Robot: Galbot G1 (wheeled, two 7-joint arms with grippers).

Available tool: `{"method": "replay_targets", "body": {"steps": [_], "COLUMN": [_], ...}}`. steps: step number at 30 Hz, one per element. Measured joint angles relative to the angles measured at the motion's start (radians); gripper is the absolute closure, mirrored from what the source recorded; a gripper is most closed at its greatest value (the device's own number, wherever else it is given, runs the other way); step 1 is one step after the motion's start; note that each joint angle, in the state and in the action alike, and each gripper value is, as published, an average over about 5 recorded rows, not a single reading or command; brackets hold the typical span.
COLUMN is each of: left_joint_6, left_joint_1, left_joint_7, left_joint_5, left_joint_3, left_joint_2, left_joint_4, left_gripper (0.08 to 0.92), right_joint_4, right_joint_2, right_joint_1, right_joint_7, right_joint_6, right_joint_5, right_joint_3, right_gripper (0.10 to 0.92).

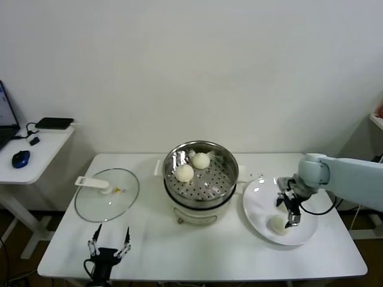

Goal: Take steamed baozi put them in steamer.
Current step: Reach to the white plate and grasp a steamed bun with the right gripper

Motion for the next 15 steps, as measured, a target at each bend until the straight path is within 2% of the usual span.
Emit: {"method": "replay_targets", "body": {"steps": [15], "left_joint_6": [0.001], "left_joint_1": [0.000], "left_joint_7": [-0.001], "left_joint_5": [0.008], "left_joint_3": [0.004], "left_joint_2": [0.000], "left_joint_4": [0.001], "left_gripper": [0.177], "right_joint_4": [0.000], "right_joint_2": [-0.015], "right_joint_1": [-0.072], "right_joint_7": [0.020], "right_joint_6": [-0.017], "right_joint_5": [-0.026], "right_joint_3": [0.053], "right_gripper": [0.215]}}
